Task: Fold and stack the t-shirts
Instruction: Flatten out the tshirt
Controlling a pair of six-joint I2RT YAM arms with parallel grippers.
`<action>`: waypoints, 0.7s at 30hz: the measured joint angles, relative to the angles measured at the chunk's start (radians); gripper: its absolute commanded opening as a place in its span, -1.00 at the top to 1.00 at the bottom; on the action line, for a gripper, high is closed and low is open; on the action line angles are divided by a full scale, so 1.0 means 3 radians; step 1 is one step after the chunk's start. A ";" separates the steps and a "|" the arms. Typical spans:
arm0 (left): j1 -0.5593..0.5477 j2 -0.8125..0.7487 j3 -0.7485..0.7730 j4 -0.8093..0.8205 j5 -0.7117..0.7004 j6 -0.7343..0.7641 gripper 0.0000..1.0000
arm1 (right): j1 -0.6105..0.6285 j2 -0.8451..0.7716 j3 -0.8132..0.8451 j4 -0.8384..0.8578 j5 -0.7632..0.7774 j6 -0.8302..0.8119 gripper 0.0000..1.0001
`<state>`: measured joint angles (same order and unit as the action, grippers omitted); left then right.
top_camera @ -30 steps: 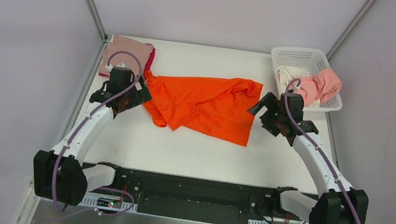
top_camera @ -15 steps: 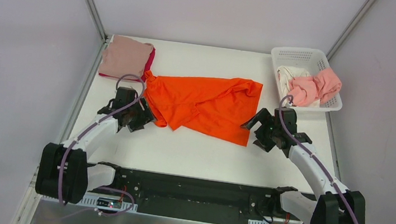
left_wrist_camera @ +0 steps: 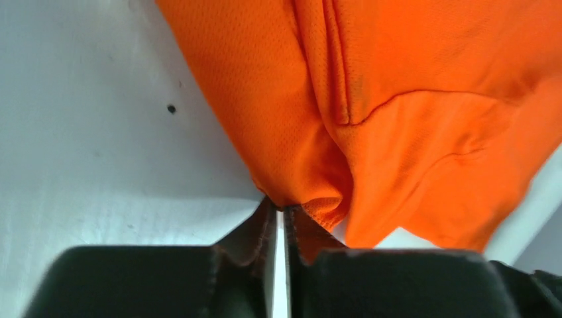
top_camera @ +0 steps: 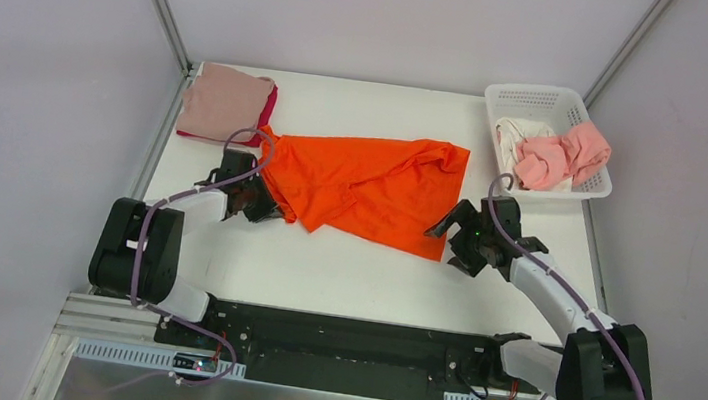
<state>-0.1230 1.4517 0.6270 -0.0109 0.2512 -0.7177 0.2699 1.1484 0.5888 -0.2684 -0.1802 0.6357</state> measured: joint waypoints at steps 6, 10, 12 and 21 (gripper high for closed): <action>0.0000 0.0086 0.0009 0.0161 0.0085 0.0010 1.00 | 0.0243 0.0168 0.0000 -0.0020 0.0206 0.0005 -0.95; 0.0000 -0.0024 -0.0106 0.0234 0.0065 0.0023 1.00 | 0.0370 0.0267 0.0003 -0.0028 0.0347 0.0015 -0.94; 0.0000 -0.0188 -0.0223 0.0229 0.0020 0.0037 1.00 | 0.0435 0.0301 0.0028 -0.0038 0.0413 0.0024 -0.89; -0.0036 -0.1054 -0.0534 0.0188 -0.0103 0.0065 1.00 | 0.0806 0.0537 0.0160 0.0051 0.0935 0.0207 -0.38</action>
<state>-0.1337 1.1355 0.4667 0.0456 0.2203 -0.6983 0.5117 1.3094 0.6369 -0.2531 0.1001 0.6979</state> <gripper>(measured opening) 0.007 0.805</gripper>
